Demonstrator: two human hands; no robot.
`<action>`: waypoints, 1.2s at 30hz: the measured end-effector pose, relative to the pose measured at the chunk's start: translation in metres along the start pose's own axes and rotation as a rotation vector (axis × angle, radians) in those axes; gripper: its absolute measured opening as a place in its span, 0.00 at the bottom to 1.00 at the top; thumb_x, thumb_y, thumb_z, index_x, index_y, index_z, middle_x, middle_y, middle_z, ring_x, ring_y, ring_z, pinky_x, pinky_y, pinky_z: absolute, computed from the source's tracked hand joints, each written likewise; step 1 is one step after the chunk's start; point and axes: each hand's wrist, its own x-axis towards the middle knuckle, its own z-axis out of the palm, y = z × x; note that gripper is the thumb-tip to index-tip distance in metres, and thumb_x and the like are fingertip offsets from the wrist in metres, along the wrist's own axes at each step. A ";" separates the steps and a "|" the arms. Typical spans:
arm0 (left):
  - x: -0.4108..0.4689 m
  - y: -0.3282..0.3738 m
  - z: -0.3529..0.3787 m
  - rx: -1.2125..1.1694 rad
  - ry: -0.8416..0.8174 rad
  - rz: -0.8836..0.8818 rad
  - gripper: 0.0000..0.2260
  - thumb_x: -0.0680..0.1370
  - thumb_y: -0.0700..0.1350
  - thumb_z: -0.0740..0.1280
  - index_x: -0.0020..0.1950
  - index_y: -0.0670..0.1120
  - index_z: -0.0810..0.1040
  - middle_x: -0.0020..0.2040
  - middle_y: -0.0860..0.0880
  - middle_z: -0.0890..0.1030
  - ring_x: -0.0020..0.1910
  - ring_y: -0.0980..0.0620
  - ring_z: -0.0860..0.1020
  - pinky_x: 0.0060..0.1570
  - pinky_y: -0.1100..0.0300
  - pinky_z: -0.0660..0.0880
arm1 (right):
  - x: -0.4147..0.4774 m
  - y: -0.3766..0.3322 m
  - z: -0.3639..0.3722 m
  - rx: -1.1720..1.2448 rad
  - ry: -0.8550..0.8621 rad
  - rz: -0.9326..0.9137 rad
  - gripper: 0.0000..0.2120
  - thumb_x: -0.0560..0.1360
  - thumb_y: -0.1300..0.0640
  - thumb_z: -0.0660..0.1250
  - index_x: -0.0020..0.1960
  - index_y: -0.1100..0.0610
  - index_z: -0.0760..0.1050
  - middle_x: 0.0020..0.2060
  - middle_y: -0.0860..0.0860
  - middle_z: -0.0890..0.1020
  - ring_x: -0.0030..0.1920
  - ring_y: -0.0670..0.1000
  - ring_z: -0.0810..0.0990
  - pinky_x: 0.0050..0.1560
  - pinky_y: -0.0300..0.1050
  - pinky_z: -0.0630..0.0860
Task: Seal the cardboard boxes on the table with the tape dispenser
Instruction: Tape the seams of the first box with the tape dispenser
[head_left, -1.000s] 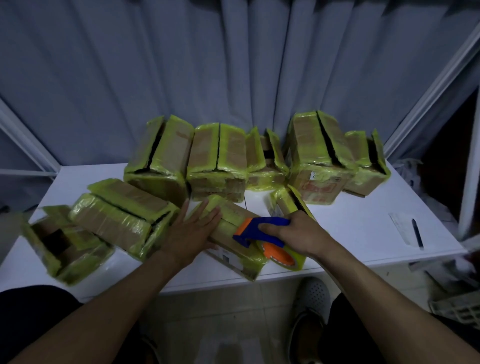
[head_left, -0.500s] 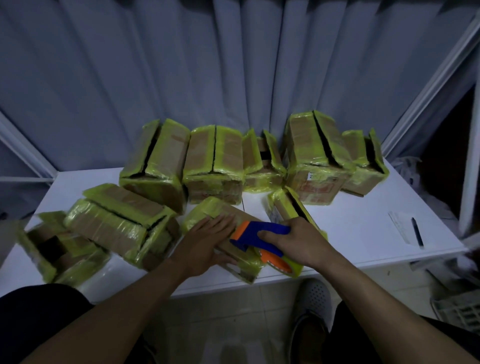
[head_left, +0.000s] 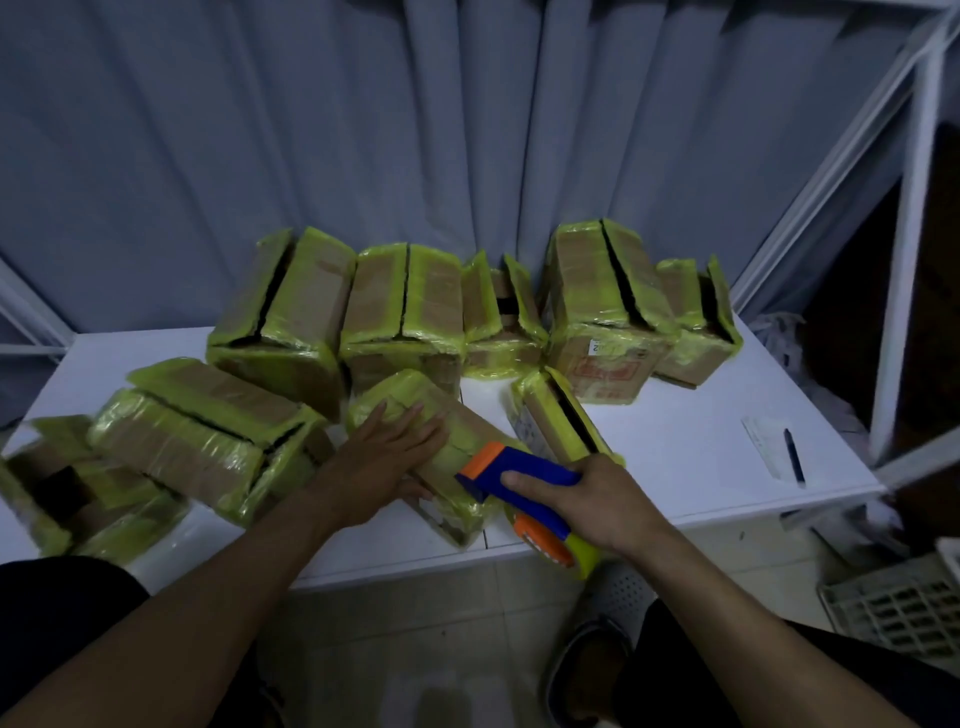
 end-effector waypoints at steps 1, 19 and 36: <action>0.000 -0.001 -0.004 -0.027 -0.048 0.008 0.34 0.79 0.68 0.49 0.80 0.57 0.41 0.80 0.58 0.40 0.78 0.54 0.34 0.77 0.47 0.36 | 0.002 -0.001 0.003 -0.015 0.013 0.007 0.32 0.65 0.29 0.75 0.40 0.60 0.84 0.30 0.51 0.84 0.30 0.46 0.83 0.32 0.39 0.73; 0.002 0.040 0.016 -0.217 0.127 -0.102 0.43 0.69 0.80 0.55 0.80 0.63 0.51 0.80 0.60 0.49 0.80 0.56 0.41 0.76 0.40 0.37 | -0.004 0.000 -0.003 -0.293 -0.007 -0.047 0.29 0.72 0.28 0.68 0.39 0.56 0.77 0.30 0.49 0.79 0.28 0.45 0.78 0.31 0.40 0.70; 0.003 0.064 0.016 -0.002 0.156 -0.098 0.36 0.75 0.74 0.52 0.80 0.62 0.51 0.81 0.47 0.55 0.79 0.36 0.51 0.71 0.27 0.47 | -0.014 0.059 -0.018 -0.115 -0.153 0.063 0.23 0.74 0.34 0.71 0.36 0.53 0.75 0.22 0.44 0.78 0.24 0.40 0.76 0.30 0.34 0.68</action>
